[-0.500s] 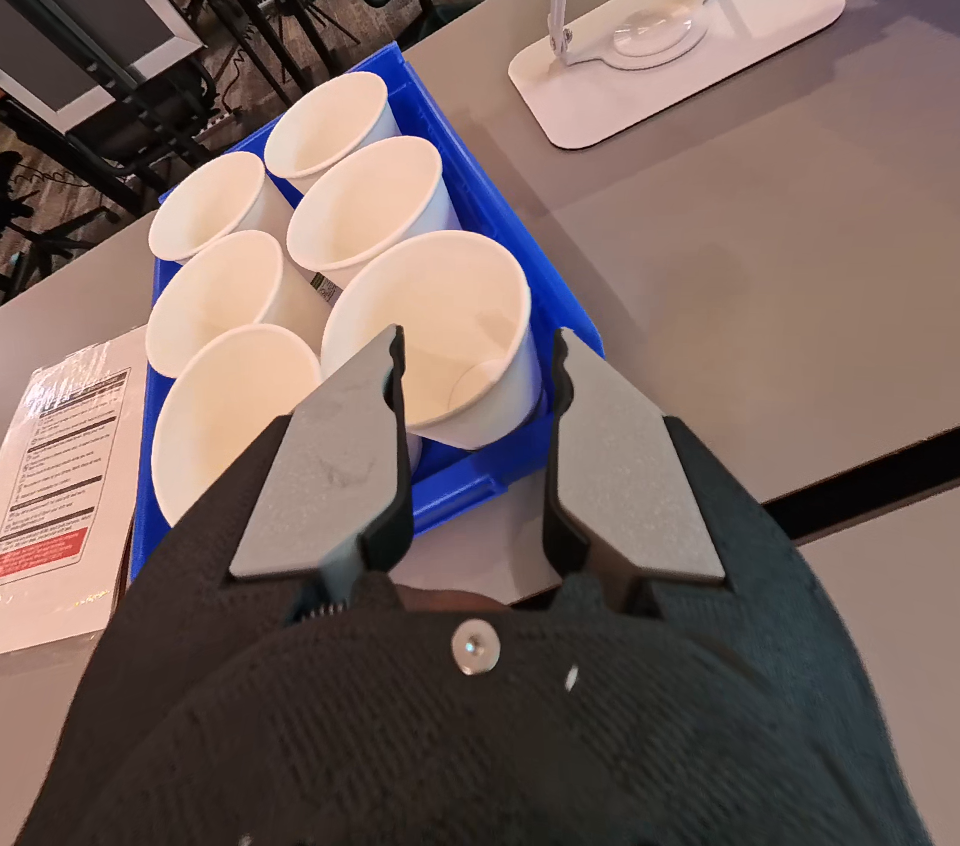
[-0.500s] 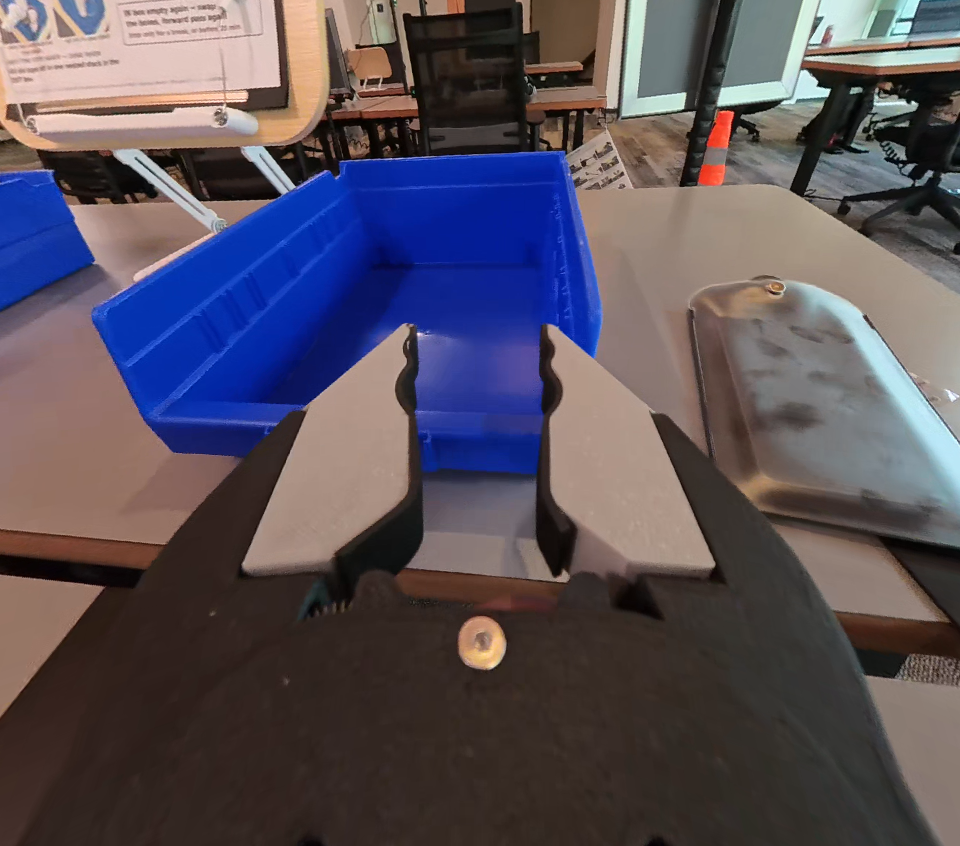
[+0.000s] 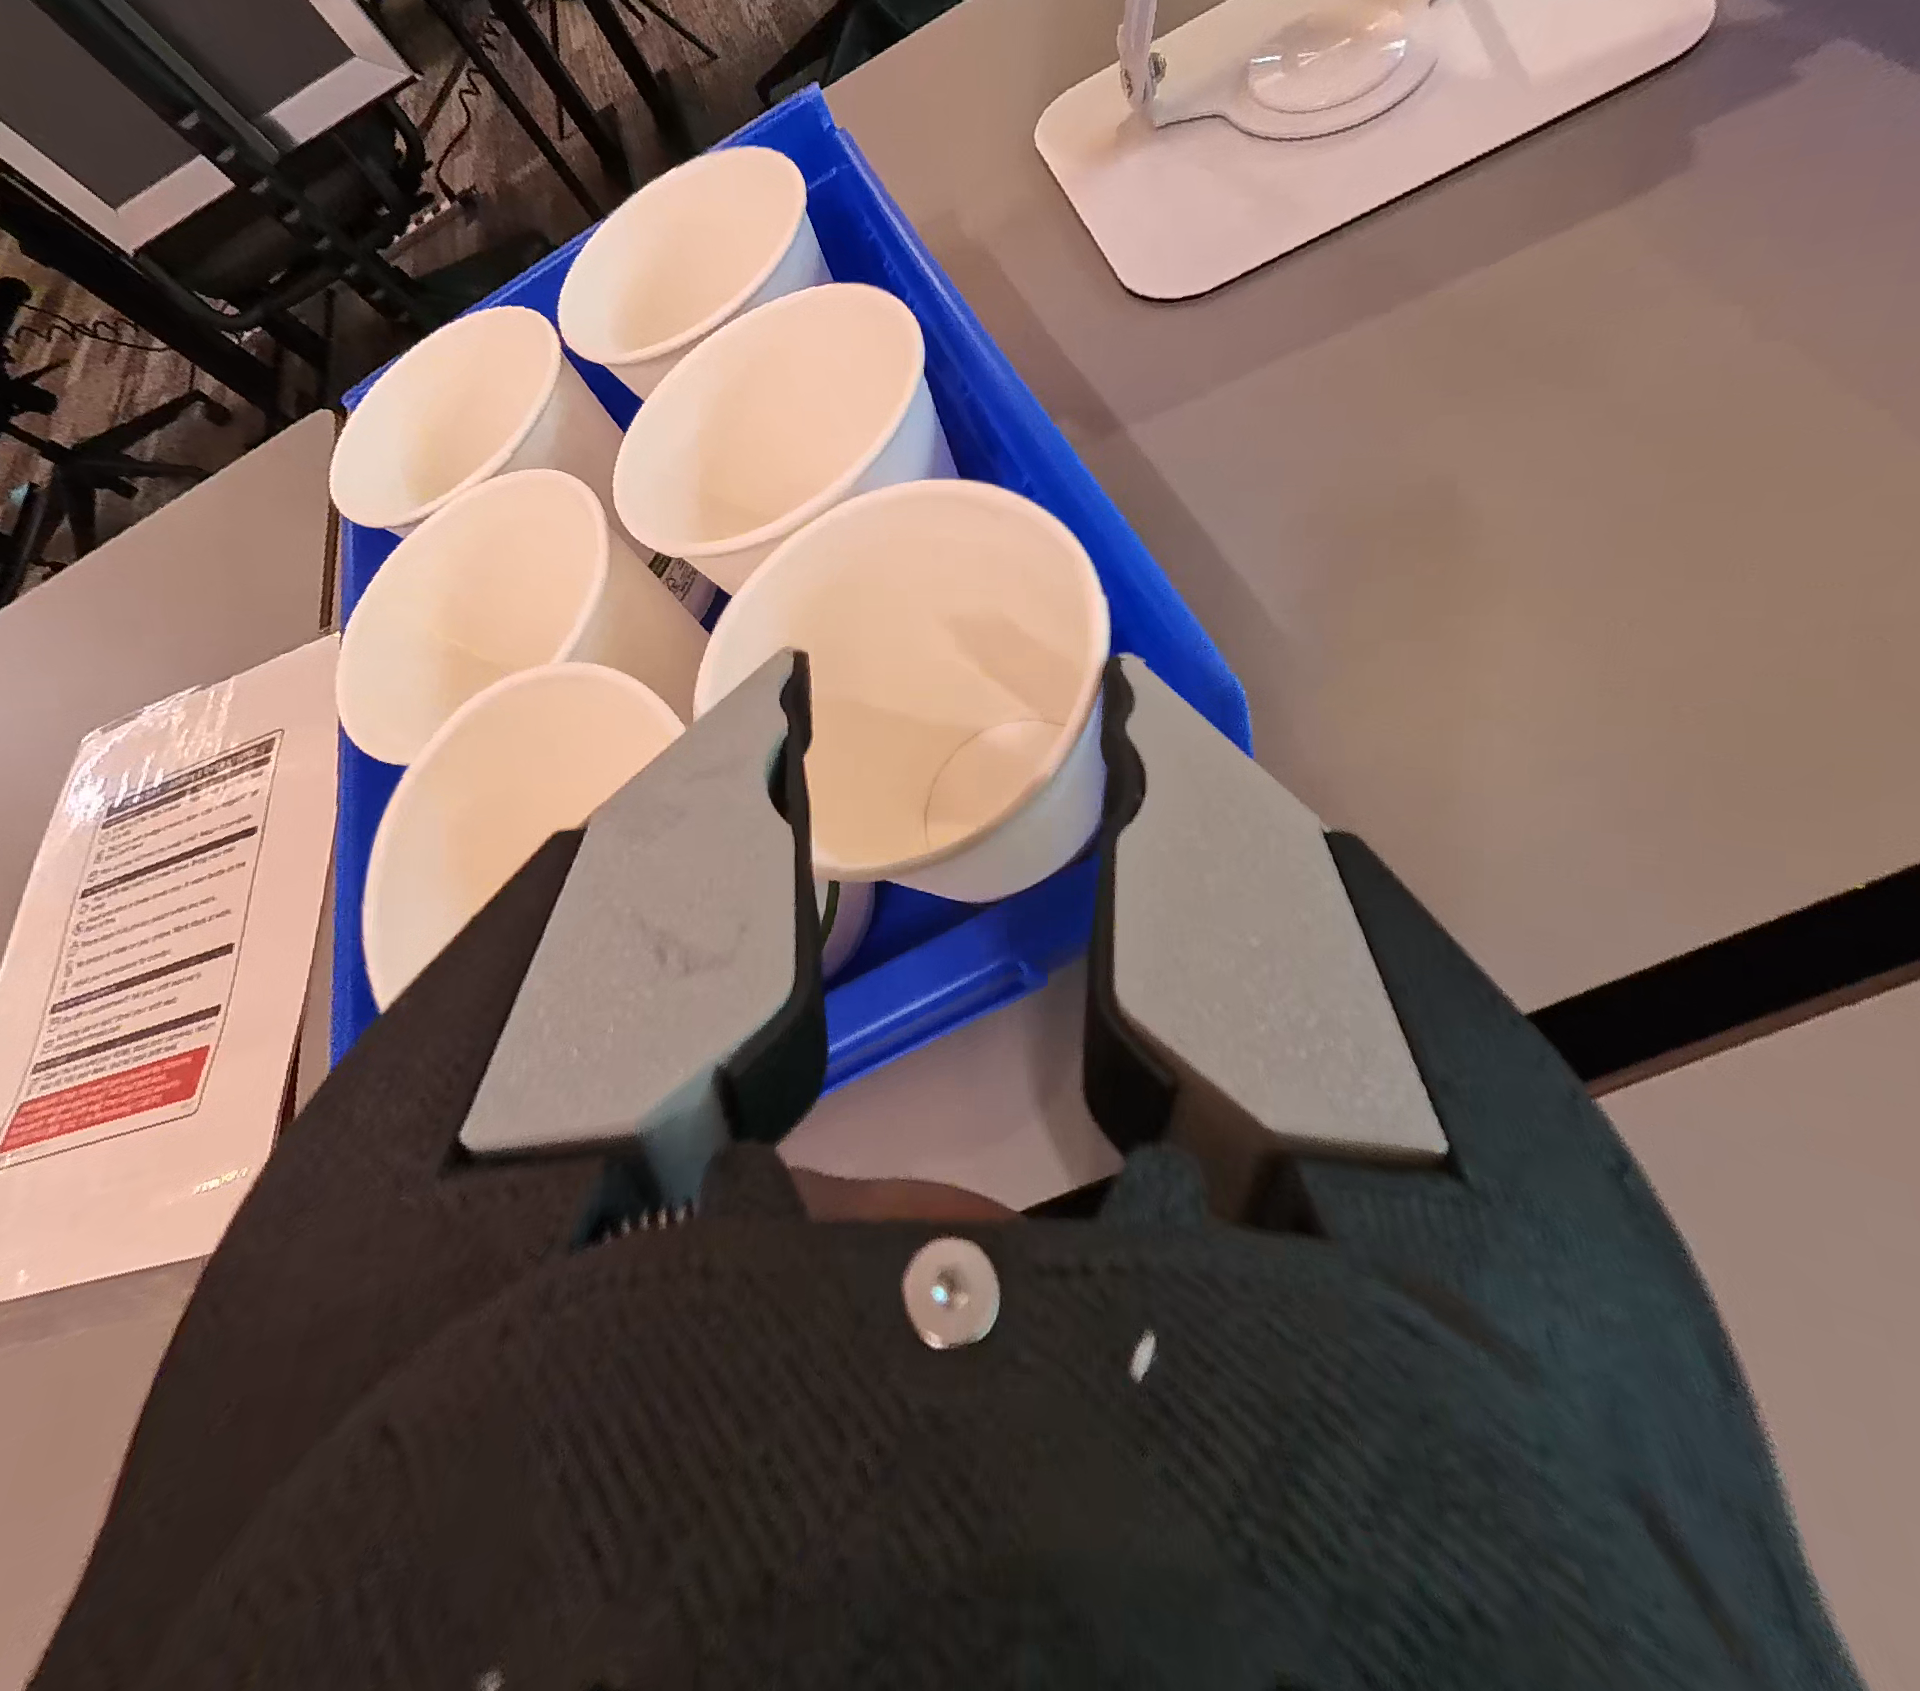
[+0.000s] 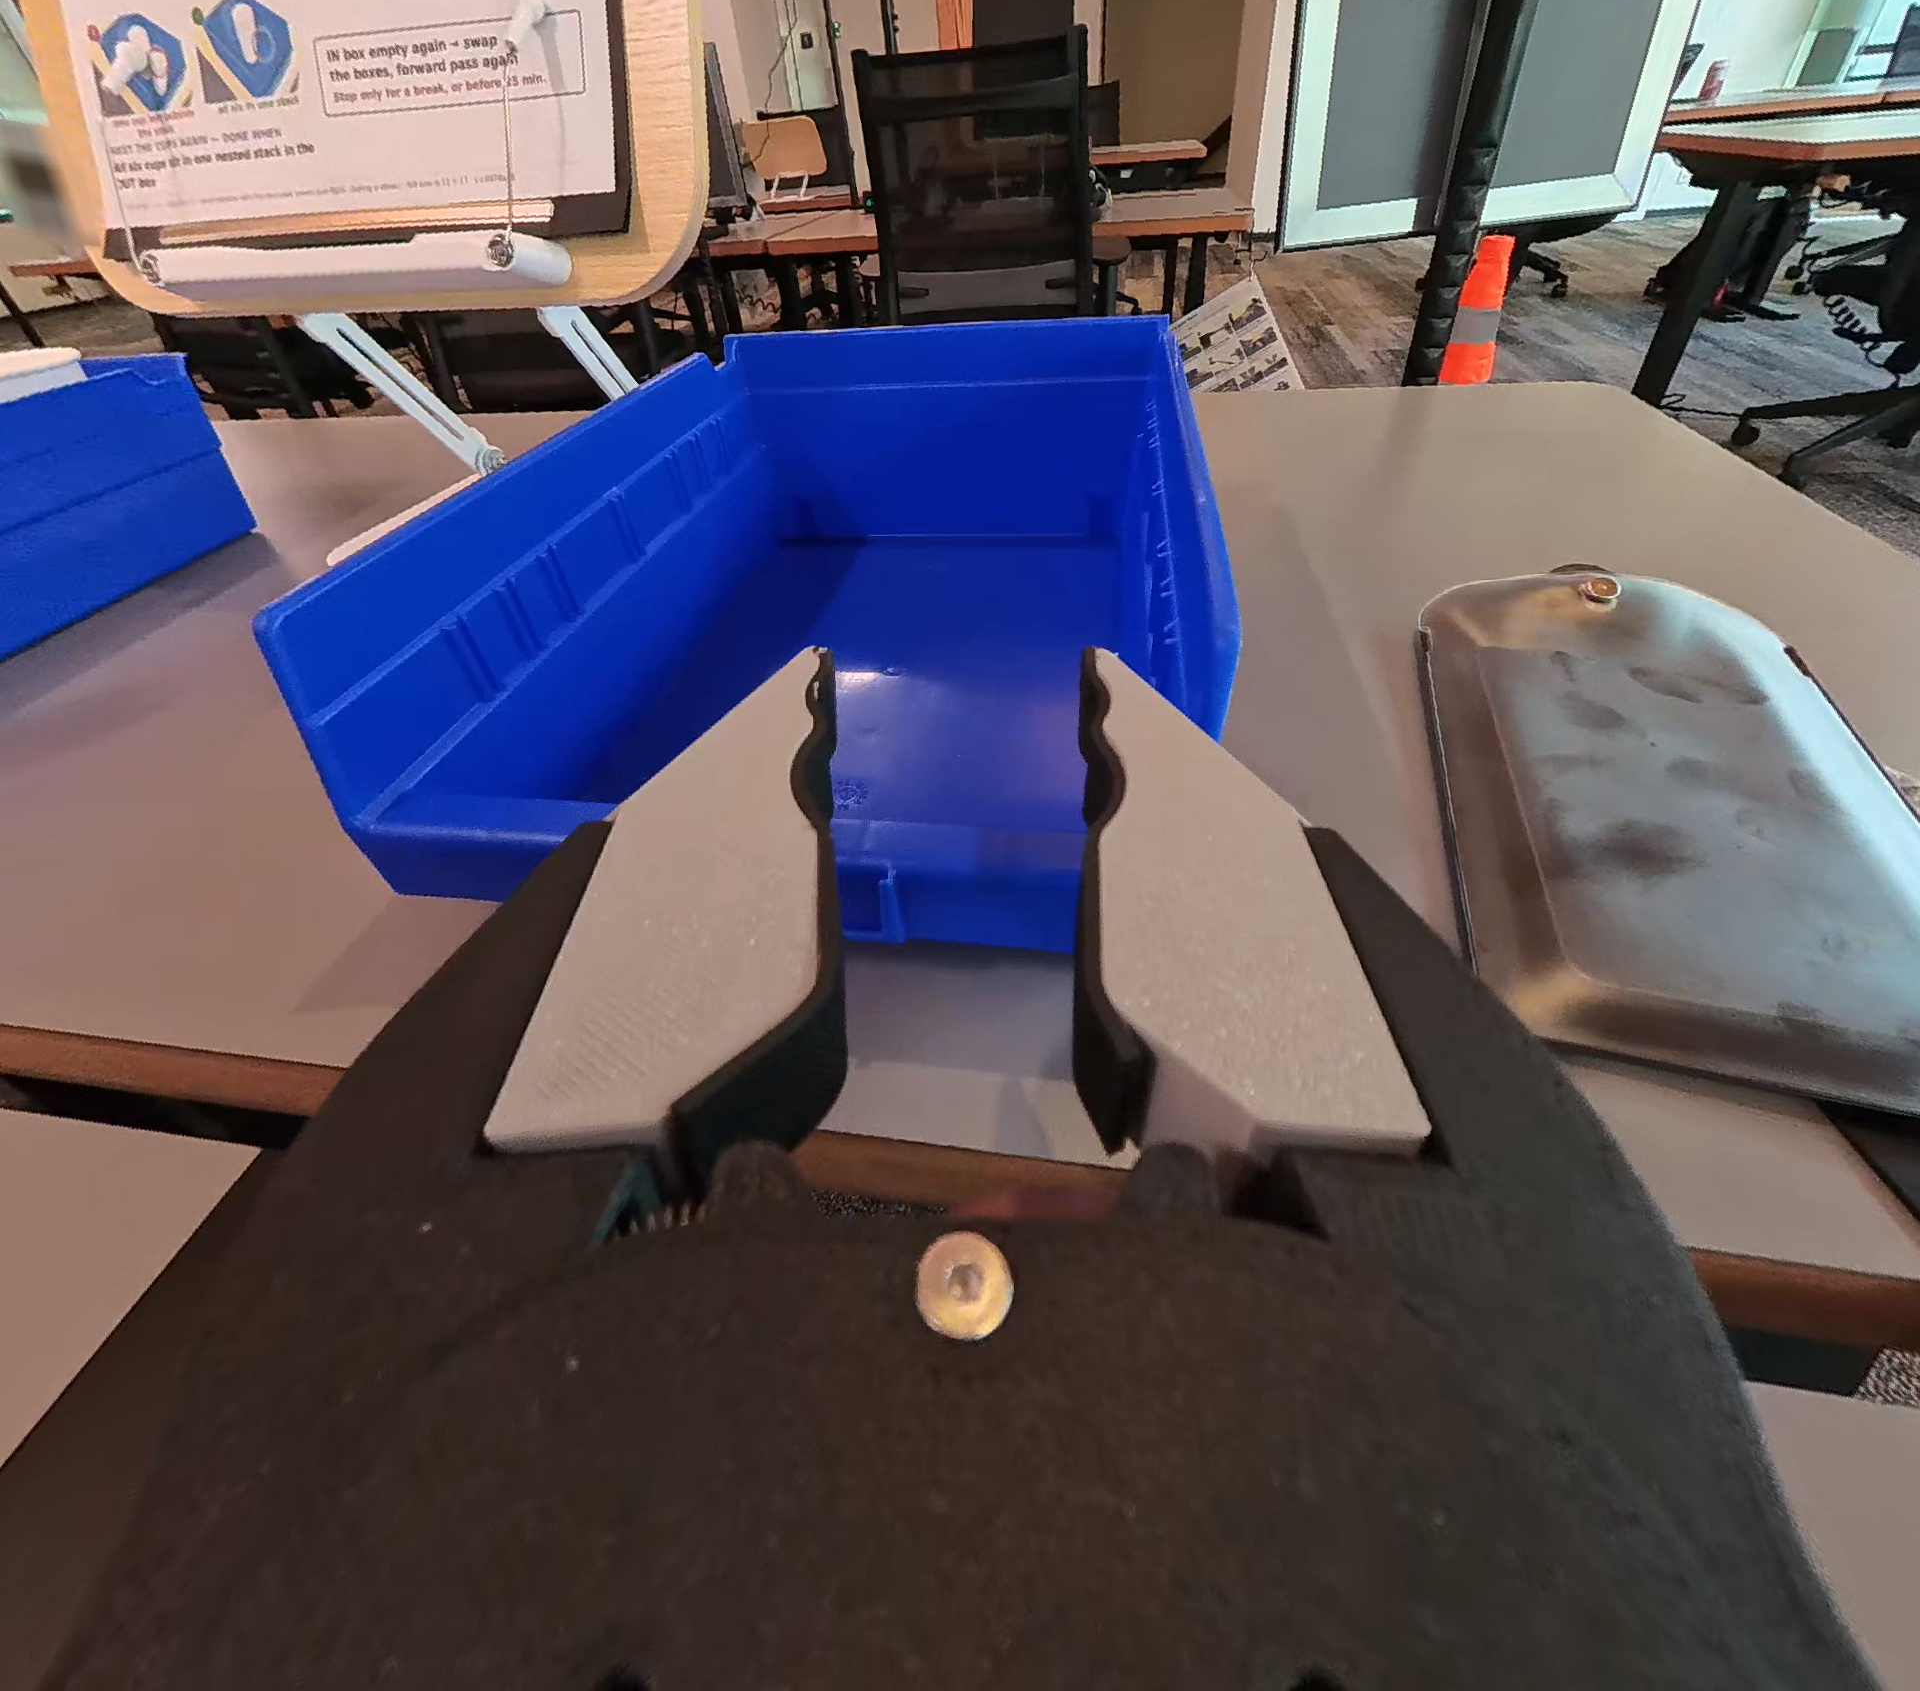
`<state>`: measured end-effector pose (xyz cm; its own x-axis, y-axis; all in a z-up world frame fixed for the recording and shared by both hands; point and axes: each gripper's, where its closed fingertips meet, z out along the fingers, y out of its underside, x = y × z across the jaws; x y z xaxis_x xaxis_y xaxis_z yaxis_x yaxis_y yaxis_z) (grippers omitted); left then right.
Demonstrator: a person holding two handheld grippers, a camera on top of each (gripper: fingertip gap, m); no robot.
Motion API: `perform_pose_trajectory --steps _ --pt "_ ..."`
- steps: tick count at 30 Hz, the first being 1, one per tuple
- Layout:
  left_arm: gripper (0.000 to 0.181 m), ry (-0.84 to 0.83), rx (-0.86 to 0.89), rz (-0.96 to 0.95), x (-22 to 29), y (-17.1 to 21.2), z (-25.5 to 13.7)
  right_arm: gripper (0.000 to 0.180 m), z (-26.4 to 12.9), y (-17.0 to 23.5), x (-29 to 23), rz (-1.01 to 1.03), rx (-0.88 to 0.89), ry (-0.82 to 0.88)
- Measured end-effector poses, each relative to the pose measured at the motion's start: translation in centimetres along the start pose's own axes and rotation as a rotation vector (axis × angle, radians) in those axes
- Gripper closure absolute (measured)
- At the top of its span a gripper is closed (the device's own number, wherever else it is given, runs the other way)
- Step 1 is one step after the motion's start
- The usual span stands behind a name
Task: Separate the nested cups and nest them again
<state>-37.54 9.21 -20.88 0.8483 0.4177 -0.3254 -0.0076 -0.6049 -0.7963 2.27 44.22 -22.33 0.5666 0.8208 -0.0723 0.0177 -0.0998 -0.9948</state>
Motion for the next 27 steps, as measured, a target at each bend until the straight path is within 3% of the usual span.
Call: perform_pose_trajectory --steps 11,27 --pt "0.126 0.021 -0.062 0.02 0.7 2.0 1.5 0.135 0.0 0.0 -0.1 -0.005 0.001 -0.005" --pt "0.133 0.024 -0.056 0.076 1.0 1.2 1.4 0.135 0.0 0.0 -0.3 -0.006 0.002 -0.015"
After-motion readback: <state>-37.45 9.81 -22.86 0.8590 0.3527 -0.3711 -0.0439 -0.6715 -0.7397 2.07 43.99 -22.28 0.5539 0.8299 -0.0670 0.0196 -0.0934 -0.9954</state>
